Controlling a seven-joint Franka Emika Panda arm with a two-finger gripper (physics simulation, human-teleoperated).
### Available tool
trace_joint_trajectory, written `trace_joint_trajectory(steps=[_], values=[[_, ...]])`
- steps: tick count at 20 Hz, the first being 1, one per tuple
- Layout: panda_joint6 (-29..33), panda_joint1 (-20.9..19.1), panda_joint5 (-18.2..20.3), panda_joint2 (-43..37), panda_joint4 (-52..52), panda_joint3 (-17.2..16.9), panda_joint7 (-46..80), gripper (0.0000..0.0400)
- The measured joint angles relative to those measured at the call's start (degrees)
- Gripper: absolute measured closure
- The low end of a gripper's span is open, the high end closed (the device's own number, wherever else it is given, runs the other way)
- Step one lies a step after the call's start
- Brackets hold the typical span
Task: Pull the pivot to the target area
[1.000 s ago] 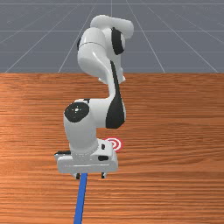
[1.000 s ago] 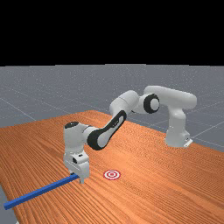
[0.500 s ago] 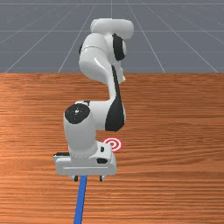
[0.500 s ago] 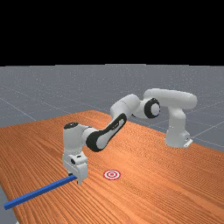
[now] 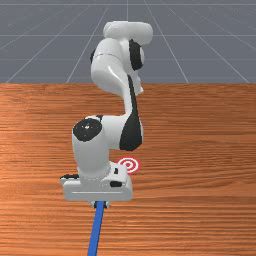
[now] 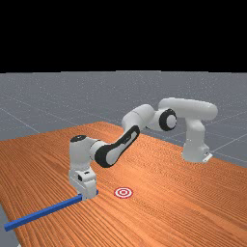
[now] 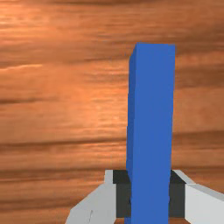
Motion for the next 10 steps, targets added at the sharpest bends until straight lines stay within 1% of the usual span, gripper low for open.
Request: trace_joint_trajectory(steps=[1,2,3,4,10], values=[[-1.48,0.26,0.15,0.83,1.99,-0.15,0.66,0.0304],[-1.25,0.21,0.17,0.43,1.35,-0.20,1.24,0.0305],[-2.20,0.47,0.31,1.49,3.54,-0.32,1.54,0.0305],[-1.52,0.21,0.05,0.65,1.81,-0.08,0.08,0.0304],[-1.53,0.21,-0.05,0.76,1.75,-0.11,0.15,0.0304]])
